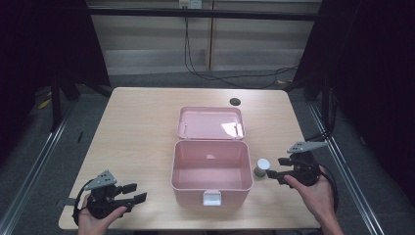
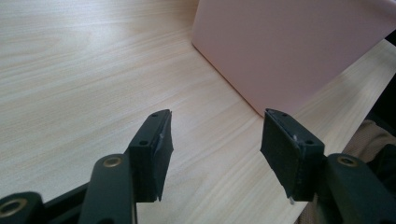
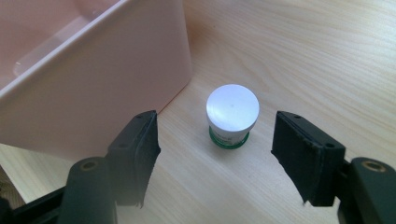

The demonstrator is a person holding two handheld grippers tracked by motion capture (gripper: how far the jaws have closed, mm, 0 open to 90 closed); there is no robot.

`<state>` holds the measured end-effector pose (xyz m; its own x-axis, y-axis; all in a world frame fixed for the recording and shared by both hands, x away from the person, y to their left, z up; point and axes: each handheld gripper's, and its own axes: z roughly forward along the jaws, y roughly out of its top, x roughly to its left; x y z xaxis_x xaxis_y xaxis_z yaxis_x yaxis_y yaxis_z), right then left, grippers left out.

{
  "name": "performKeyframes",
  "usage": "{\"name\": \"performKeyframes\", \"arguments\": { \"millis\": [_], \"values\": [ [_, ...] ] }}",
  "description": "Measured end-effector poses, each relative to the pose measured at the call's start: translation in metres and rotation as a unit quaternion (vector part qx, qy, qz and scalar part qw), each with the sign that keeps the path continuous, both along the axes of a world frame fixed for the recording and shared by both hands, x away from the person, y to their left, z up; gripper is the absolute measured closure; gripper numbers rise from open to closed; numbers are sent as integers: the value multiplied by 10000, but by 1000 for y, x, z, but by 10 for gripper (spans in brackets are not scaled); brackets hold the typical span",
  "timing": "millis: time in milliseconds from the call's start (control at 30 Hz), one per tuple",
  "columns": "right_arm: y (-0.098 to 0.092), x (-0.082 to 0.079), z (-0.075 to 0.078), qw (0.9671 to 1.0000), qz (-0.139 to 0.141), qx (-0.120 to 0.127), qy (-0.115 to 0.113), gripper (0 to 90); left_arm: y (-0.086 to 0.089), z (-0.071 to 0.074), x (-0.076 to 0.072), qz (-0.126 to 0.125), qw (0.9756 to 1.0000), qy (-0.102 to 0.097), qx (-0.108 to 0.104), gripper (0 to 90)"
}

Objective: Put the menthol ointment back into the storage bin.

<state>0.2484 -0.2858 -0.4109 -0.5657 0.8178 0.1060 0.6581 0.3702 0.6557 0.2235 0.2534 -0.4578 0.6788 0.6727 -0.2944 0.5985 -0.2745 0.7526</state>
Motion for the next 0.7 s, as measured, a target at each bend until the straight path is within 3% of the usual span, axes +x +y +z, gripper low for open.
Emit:
{"name": "performKeyframes", "arguments": {
  "millis": [200, 267, 433, 467, 700],
  "values": [
    [4, 8, 6, 9997, 62, -247, 55, 343, -1, 0, 0, -35, 10000, -27, 30, 442],
    [6, 14, 9, 9990, 107, -365, 235, 317, -1, 1, 0, -44, 10000, -42, 31, 446],
    [9, 22, 15, 9981, 84, -462, 398, 297, -1, 0, 0, -50, 10000, -21, 13, 447],
    [11, 26, 16, 9970, 139, -504, 563, 285, -1, 1, 0, -55, 10000, -30, 20, 447],
    [19, 40, 19, 9916, 365, -815, 933, 360, -1, 1, 0, -56, 10000, -38, 24, 448]
  ]
}}
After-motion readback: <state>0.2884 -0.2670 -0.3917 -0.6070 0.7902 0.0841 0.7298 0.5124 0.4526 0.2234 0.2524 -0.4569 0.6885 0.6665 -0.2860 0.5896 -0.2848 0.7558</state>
